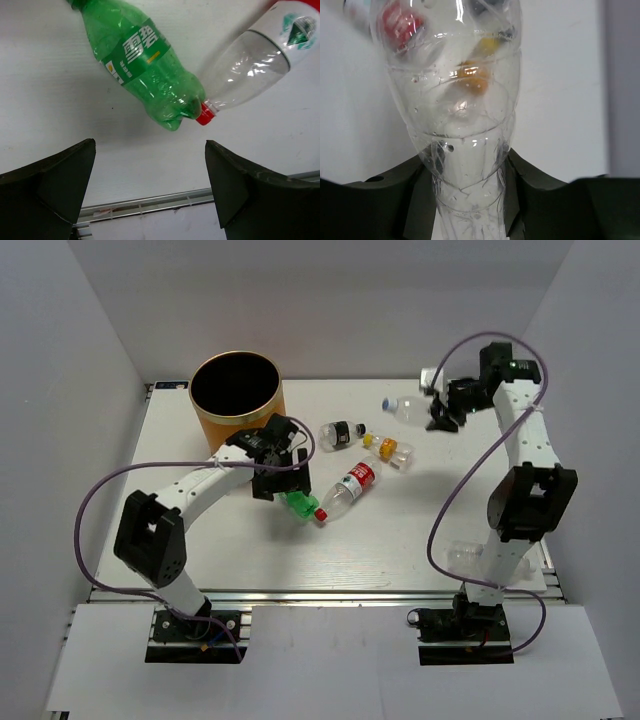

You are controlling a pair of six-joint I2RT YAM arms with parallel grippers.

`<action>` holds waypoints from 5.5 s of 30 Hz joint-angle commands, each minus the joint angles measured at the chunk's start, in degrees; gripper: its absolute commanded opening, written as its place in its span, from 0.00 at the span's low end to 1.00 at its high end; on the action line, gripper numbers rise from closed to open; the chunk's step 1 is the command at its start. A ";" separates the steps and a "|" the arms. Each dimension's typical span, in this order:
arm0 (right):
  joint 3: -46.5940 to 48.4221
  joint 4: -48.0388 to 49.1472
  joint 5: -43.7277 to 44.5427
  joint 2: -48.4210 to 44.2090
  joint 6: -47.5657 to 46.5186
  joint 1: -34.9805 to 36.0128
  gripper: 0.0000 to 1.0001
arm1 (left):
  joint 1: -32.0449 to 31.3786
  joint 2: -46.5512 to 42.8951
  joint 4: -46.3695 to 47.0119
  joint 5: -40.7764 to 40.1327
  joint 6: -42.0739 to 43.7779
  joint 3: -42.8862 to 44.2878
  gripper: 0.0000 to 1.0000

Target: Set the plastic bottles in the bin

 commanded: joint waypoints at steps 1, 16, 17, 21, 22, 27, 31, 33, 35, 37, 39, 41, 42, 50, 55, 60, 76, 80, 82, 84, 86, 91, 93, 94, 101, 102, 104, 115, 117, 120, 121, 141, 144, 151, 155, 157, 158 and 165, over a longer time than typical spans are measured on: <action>9.38 8.55 -14.27 -3.10 21.16 1.69 0.00 | -0.27 -6.66 4.52 0.54 -1.35 -3.76 1.00; 21.41 103.97 -20.55 14.28 111.54 24.17 0.10 | -0.80 -44.01 11.39 3.98 -0.28 -28.55 1.00; 25.26 105.63 -19.50 18.48 113.81 25.93 0.10 | -0.80 -46.29 10.25 3.46 -1.68 -28.56 1.00; 27.94 107.58 -16.86 20.36 111.99 31.91 0.12 | -0.80 -49.73 7.79 2.32 -3.18 -29.26 1.00; 26.89 108.28 -15.81 20.54 111.03 32.71 0.12 | -0.80 -50.87 7.26 2.31 -3.19 -29.26 1.00; 28.11 112.41 -10.97 22.56 109.88 36.84 0.12 | -0.80 -52.29 5.06 2.31 -3.71 -28.74 1.00; 27.15 113.04 -7.72 23.87 108.92 38.52 0.22 | -0.80 -52.29 4.35 2.31 -3.71 -28.74 1.00; 27.15 112.60 -6.13 25.28 108.22 38.87 0.31 | -0.80 -51.68 5.23 3.10 -3.71 -28.74 1.00; 27.67 111.02 -4.38 26.95 104.89 39.40 0.45 | -0.80 -49.83 6.63 4.33 -4.24 -28.21 1.00; 28.54 108.38 -2.01 28.97 103.82 39.31 0.54 | -0.80 -48.25 8.12 4.86 -4.24 -27.69 1.00; 32.32 105.84 -0.51 32.48 101.62 39.40 0.63 | -0.80 -45.79 10.05 5.74 -4.24 -26.98 1.00; 33.47 104.68 -0.33 34.07 99.87 39.40 0.76 | -0.80 -44.12 11.38 7.23 -4.24 -25.58 1.00; 32.69 105.47 -0.59 33.90 99.86 39.31 0.83 | -0.80 -42.29 12.25 8.02 -4.24 -25.57 1.00; 26.97 108.82 -1.21 25.22 101.62 36.95 0.90 | -1.32 -34.28 14.98 4.69 -5.99 -22.76 1.00; 21.88 96.36 6.06 14.75 96.80 32.03 0.88 | -2.38 -25.59 12.36 -1.02 -10.65 -18.47 1.00; 10.99 76.14 17.59 1.23 91.88 23.41 0.00 | -6.15 -11.54 8.14 -7.07 -16.35 -11.09 1.00; -41.48 60.83 -1.99 -33.76 76.31 6.53 0.50 | -8.10 6.67 13.49 -16.67 -23.84 -4.40 1.00; -45.01 59.95 -2.17 -36.41 76.39 5.91 0.50 | -7.57 10.45 14.11 -16.67 -23.22 -1.67 1.00; -45.54 59.07 -2.26 -36.67 76.22 5.83 0.49 | -7.57 10.99 14.80 -16.06 -23.22 -1.67 1.00; -46.24 58.72 -2.26 -36.85 76.22 5.39 0.49 | -6.78 10.99 15.33 -15.35 -23.75 -2.81 0.97; -46.68 58.54 -2.35 -37.55 76.22 5.03 0.47 | -6.78 10.47 15.34 -17.54 -24.45 -3.51 0.93; -48.35 58.80 -3.67 -37.82 77.18 4.42 0.44 | -6.25 12.39 11.31 -20.80 -24.45 -1.32 0.85; -48.53 58.72 -3.93 -37.73 77.27 4.15 0.44 | -6.25 14.59 9.55 -20.80 -25.67 -0.52 0.85; -48.53 58.80 -4.02 -37.64 77.62 4.15 0.44 | -6.25 15.38 8.49 -20.80 -25.69 0.17 0.85; -48.97 57.84 -4.63 -37.82 76.75 3.54 0.44 | -6.25 12.94 5.22 -21.94 -31.04 -4.82 1.00; -49.32 57.84 -4.72 -37.73 76.75 3.63 0.44 | -6.86 11.62 5.75 -23.08 -31.05 -5.87 1.00; -49.76 57.84 -4.99 -37.64 76.75 3.71 0.44 | -7.39 8.38 6.45 -24.75 -32.36 -8.16 1.00; -50.02 57.66 -5.87 -37.56 76.13 3.36 0.44 | -7.30 3.09 3.47 -29.07 -34.83 -12.03 1.00; -50.28 57.75 -5.95 -37.64 75.96 3.28 0.44 | -7.31 1.51 3.47 -29.07 -35.43 -14.40 1.00; -50.81 58.72 -6.48 -37.82 76.83 3.36 0.44 | -6.60 -1.39 3.47 -29.07 -36.06 -18.09 1.00; -50.99 58.98 -6.83 -37.73 77.01 3.36 0.44 | -6.60 -2.01 3.47 -29.59 -36.06 -18.80 1.00; -51.34 58.02 -7.10 -38.87 77.36 3.36 0.44 | -2.03 5.19 12.26 -30.21 -21.47 -19.25 0.87; -51.43 58.19 -7.18 -39.05 77.54 3.19 0.44 | -1.50 6.50 13.31 -29.69 -18.57 -17.92 0.72; -52.04 58.45 -7.19 -39.23 77.71 3.36 0.44 | -2.03 6.51 16.31 -25.91 -12.33 -17.22 0.25; -52.83 59.24 -7.27 -39.40 78.24 3.36 0.44 | -3.17 5.46 18.23 -23.01 -9.17 -18.45 0.06; -53.19 59.42 -7.36 -39.23 78.59 3.28 0.43 | -3.87 4.84 18.76 -21.51 -6.62 -18.98 0.00; -53.27 59.59 -7.36 -39.22 78.59 3.36 0.43 | -3.88 2.93 19.55 -20.29 -5.39 -18.98 0.00; -54.24 60.38 -7.27 -39.31 78.42 3.45 0.39 | -7.31 -7.28 25.09 -9.65 9.89 -18.64 0.00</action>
